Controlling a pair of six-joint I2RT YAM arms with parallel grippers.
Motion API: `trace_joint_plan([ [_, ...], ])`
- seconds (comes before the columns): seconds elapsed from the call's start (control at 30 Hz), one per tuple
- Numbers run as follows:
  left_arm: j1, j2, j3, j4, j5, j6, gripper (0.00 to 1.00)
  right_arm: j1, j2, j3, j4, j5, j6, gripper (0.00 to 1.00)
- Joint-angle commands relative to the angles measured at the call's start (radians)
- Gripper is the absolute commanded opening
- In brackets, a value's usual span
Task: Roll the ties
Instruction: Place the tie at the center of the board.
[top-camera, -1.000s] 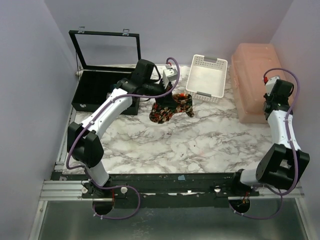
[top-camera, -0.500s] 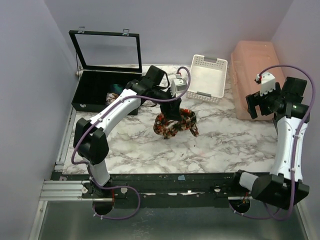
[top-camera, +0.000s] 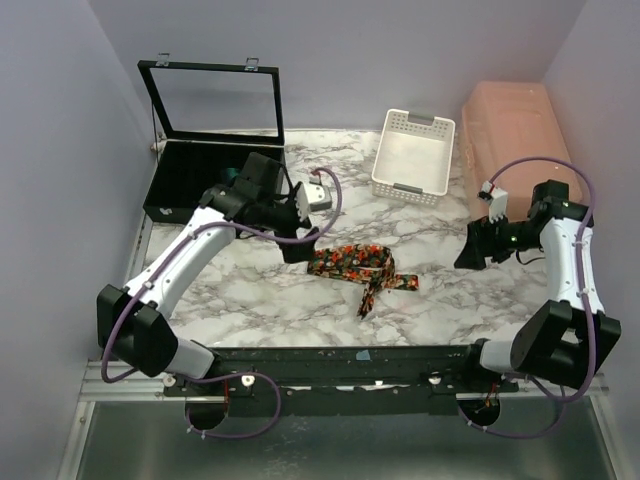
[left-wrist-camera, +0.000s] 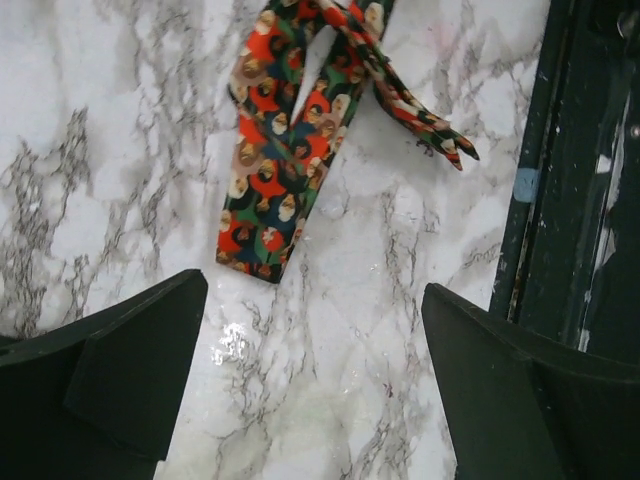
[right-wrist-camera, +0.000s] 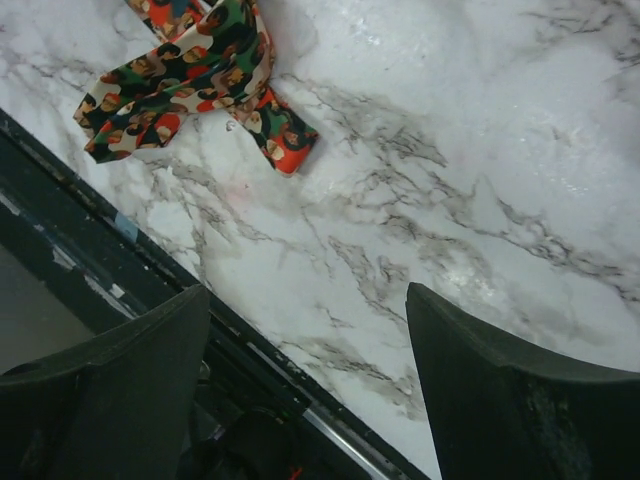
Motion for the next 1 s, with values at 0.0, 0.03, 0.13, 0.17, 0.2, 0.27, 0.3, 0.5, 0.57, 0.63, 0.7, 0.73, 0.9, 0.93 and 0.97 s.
trace_joint_plan([
  [0.0, -0.165, -0.011, -0.075, 0.003, -0.145, 0.219, 0.94, 0.024, 0.011, -0.030, -0.014, -0.072, 0.011, 0.81],
  [0.03, -0.200, 0.002, -0.089, 0.032, -0.158, 0.232, 0.92, 0.026, 0.015, -0.034, 0.010, -0.070, 0.037, 0.81],
  [0.13, -0.234, 0.064, -0.072, 0.084, -0.096, 0.179, 0.89, 0.091, 0.034, -0.012, 0.054, -0.041, 0.134, 0.78],
  [0.17, -0.223, 0.079, -0.067, 0.115, -0.057, 0.117, 0.90, 0.130, 0.039, 0.013, 0.059, -0.034, 0.164, 0.78],
  [0.2, -0.205, 0.081, -0.069, 0.143, -0.008, 0.060, 0.91, 0.186, 0.036, 0.037, 0.065, -0.027, 0.175, 0.78],
  [0.27, -0.154, 0.065, -0.097, 0.221, 0.118, -0.050, 0.93, 0.336, 0.001, 0.036, 0.122, 0.047, 0.180, 0.81],
  [0.3, -0.131, 0.054, -0.120, 0.276, 0.144, -0.116, 0.94, 0.418, -0.025, 0.022, 0.164, 0.091, 0.168, 0.83],
  [0.5, 0.009, -0.011, -0.168, 0.371, 0.172, -0.290, 0.98, 0.737, -0.018, -0.039, 0.317, 0.257, 0.033, 0.89],
  [0.57, 0.012, -0.021, -0.163, 0.312, 0.136, -0.252, 0.98, 0.742, 0.058, -0.003, 0.313, 0.278, 0.059, 0.88],
  [0.63, -0.004, -0.042, -0.200, 0.325, 0.111, -0.261, 0.98, 0.736, 0.117, 0.015, 0.314, 0.333, 0.109, 0.84],
  [0.7, -0.048, -0.057, -0.254, 0.392, 0.079, -0.299, 0.98, 0.702, 0.130, -0.001, 0.335, 0.351, 0.128, 0.82],
  [0.73, -0.080, -0.056, -0.265, 0.408, 0.038, -0.313, 0.98, 0.678, 0.132, -0.011, 0.347, 0.349, 0.139, 0.81],
  [0.9, -0.208, 0.037, -0.289, 0.538, -0.050, -0.472, 0.96, 0.602, 0.155, -0.032, 0.337, 0.312, 0.103, 0.81],
  [0.93, -0.222, 0.060, -0.291, 0.561, -0.059, -0.494, 0.95, 0.597, 0.159, -0.034, 0.331, 0.309, 0.102, 0.80],
  [0.97, -0.242, 0.081, -0.287, 0.577, -0.059, -0.519, 0.94, 0.595, 0.165, -0.037, 0.320, 0.307, 0.095, 0.80],
])
